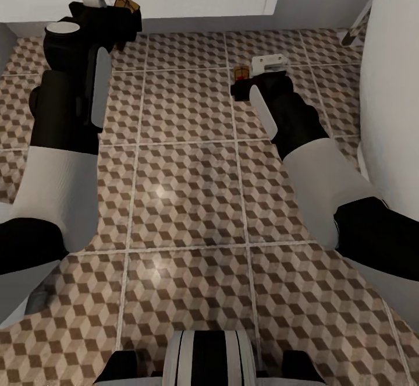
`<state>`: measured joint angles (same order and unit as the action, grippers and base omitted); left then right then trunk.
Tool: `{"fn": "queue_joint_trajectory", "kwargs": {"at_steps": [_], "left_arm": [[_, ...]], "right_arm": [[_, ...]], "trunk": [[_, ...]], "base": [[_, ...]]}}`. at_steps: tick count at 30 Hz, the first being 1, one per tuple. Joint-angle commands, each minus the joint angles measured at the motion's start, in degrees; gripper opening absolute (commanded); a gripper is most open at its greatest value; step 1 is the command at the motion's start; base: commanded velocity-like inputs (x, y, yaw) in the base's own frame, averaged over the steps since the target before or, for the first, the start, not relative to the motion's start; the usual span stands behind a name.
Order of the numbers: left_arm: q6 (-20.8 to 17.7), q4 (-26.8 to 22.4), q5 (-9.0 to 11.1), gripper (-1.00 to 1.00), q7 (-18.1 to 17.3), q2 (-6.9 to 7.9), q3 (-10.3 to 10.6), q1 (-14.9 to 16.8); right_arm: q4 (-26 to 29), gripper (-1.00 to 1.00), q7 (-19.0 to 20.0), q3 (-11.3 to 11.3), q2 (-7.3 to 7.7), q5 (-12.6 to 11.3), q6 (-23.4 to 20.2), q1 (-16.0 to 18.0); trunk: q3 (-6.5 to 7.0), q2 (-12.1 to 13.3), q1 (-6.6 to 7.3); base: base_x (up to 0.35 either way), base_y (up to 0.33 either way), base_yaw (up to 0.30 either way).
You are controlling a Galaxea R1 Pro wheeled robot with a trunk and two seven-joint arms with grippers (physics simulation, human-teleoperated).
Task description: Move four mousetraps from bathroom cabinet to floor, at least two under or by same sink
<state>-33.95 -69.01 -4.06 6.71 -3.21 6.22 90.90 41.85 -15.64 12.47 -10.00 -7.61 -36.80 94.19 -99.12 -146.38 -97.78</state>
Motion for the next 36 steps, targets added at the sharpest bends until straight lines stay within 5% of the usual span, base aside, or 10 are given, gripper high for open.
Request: {"fn": "queue_joint_trajectory", "kwargs": {"at_steps": [1,26,36], "left_arm": [[-0.4,-0.1,-0.6,-1.0,0.1,-0.01,0.1,0.0],[-0.4,0.2,-0.8,-1.0,0.0,0.05,-0.2,-0.1],[-0.5,0.6,-0.9,-1.0,-0.4,0.1,0.0,-0.1]], "right_arm": [[0.0,-1.0,-0.6,0.1,0.0,-0.7,-0.1,0.0],[0.2,-1.0,-0.6,0.1,0.0,-0.7,-0.2,0.2],[-0.3,-1.0,-0.6,-0.4,0.0,-0.7,-0.2,3.6]], "trunk": [[-0.26,0.0,-0.01],[-5.8,-0.4,-0.65],[-5.88,-0.5,-0.91]], "base": [[0.0,0.0,0.0],[0.0,0.0,0.0],[0.0,0.0,0.0]]}}
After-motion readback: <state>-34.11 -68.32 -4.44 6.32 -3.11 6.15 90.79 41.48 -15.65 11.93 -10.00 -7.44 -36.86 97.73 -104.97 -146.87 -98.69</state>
